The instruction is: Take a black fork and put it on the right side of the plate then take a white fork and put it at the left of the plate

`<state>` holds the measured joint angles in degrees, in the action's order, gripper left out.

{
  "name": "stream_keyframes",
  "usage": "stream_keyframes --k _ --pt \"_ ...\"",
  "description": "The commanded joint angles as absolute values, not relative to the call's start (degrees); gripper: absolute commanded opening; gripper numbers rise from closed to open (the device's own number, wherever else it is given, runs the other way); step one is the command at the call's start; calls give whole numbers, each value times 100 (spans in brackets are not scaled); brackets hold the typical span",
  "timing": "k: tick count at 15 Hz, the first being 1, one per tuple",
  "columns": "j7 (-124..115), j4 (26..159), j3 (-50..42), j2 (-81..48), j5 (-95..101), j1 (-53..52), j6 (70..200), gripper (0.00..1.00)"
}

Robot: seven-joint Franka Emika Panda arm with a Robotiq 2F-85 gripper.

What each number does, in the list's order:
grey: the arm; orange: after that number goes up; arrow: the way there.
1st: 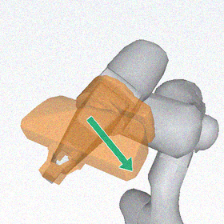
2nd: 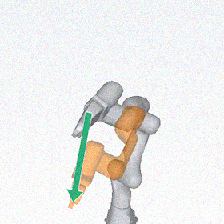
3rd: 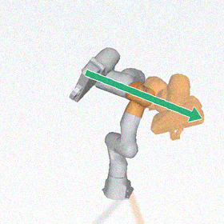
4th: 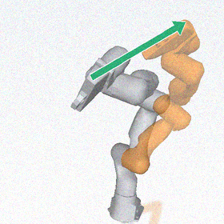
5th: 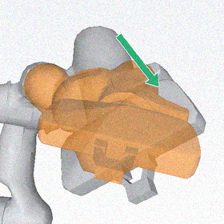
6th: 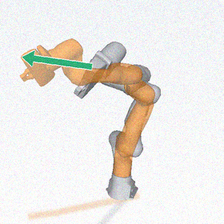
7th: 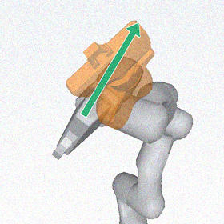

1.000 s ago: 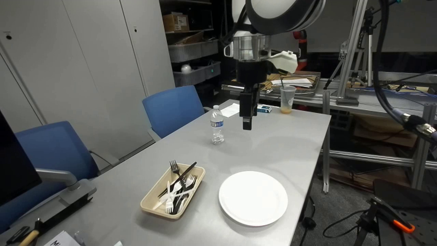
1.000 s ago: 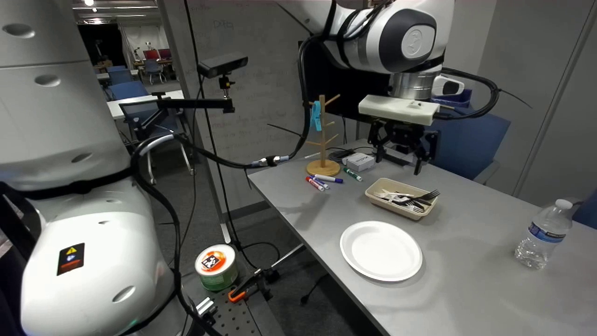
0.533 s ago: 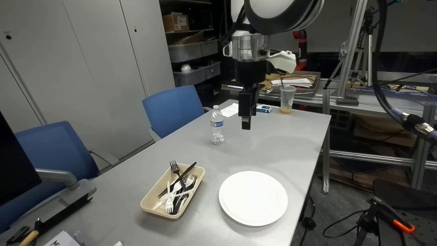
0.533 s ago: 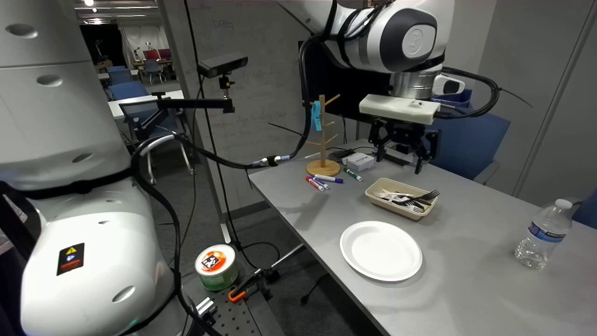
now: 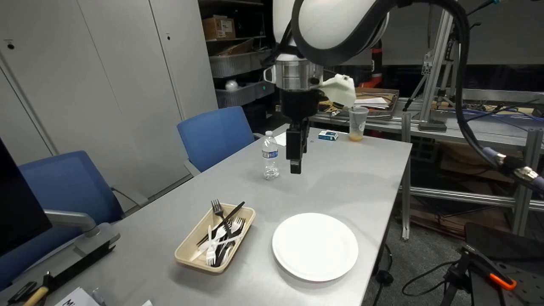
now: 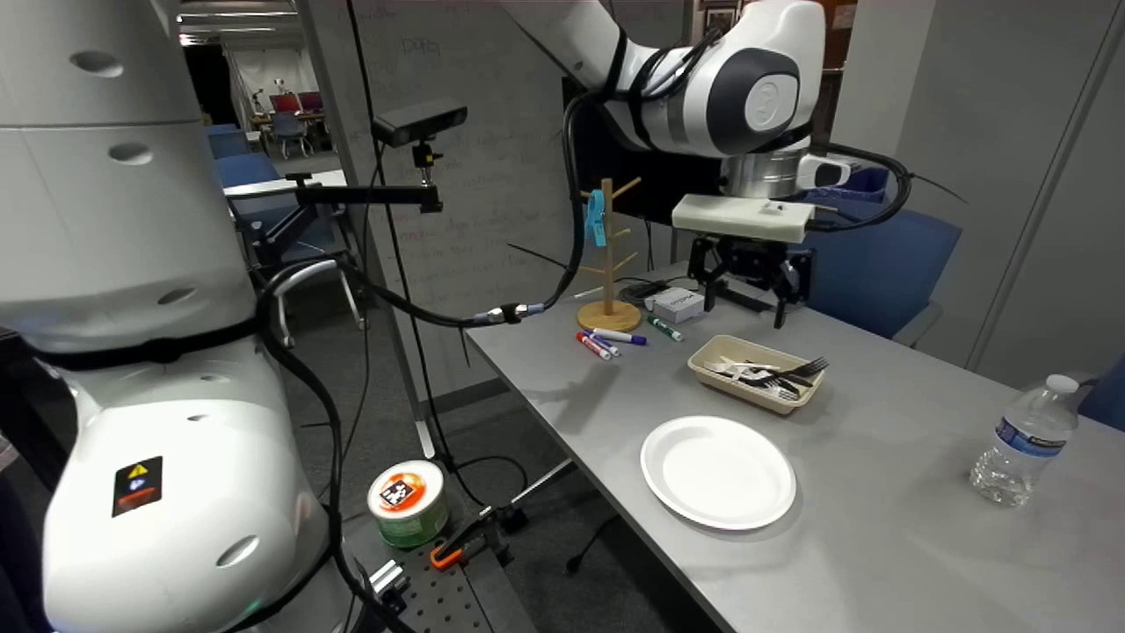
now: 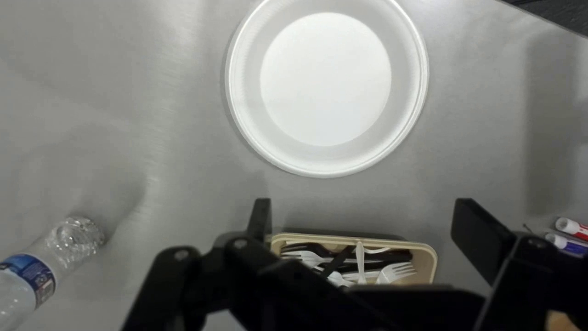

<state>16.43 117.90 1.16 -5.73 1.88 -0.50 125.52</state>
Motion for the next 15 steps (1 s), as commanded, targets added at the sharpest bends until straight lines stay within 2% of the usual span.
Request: stream_keyframes --k 1,9,15 --pt "1606 11283 283 -1143 477 -228 12923 100" --pt "1231 10584 364 -2257 1106 -578 14239 100" --pt "1236 10700 420 -2273 1024 -513 14272 100"
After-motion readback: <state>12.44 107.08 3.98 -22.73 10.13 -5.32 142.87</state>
